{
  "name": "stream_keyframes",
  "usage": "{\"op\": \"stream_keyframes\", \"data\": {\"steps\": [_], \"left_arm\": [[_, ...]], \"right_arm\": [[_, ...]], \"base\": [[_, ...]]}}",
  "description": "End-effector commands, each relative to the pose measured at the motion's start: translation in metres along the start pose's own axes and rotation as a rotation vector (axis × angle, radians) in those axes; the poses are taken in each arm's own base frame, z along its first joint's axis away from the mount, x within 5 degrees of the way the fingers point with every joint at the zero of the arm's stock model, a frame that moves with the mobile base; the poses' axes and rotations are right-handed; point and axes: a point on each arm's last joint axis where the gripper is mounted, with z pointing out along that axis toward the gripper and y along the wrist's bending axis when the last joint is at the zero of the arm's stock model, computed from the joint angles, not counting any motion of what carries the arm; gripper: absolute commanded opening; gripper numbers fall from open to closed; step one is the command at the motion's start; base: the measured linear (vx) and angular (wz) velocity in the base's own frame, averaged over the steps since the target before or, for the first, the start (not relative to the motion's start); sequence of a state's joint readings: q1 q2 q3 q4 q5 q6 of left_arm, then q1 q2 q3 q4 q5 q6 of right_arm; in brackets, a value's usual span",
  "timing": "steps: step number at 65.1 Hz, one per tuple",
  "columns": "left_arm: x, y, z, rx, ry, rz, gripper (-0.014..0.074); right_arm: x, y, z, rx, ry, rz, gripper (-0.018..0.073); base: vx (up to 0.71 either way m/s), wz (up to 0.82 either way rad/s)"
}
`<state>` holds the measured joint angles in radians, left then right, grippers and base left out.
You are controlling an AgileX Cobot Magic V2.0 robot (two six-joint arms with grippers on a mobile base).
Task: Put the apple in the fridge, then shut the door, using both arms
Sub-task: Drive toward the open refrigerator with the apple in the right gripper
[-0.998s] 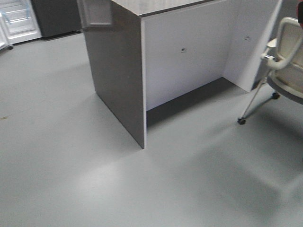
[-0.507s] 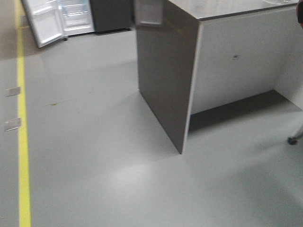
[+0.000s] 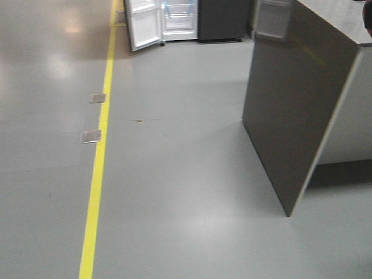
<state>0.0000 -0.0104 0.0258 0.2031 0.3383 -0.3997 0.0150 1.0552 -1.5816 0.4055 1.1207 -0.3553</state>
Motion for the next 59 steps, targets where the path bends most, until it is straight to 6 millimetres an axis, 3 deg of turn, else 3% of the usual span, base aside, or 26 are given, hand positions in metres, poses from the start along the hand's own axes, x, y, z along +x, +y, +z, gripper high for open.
{"op": "stream_keyframes", "data": {"steps": [1,25,59], "left_arm": [[0.0024,-0.0008,0.0017,0.024,-0.053,-0.003,-0.0008],[0.0024,-0.0008,0.0017,0.024,-0.053,-0.003,-0.0008],[0.0024,-0.0008,0.0017,0.024,-0.053,-0.003,-0.0008]], "right_arm": [[-0.0128,0.0020,-0.0106,0.014,-0.116,-0.009,-0.0011],[-0.0127,0.0020,-0.0106,0.015,-0.116,-0.010,-0.0011],[-0.0128,0.0020,-0.0106,0.014,-0.116,-0.009,-0.0011]], "base": [[0.14,0.45],[0.16,0.28],[0.24,0.04]]}}
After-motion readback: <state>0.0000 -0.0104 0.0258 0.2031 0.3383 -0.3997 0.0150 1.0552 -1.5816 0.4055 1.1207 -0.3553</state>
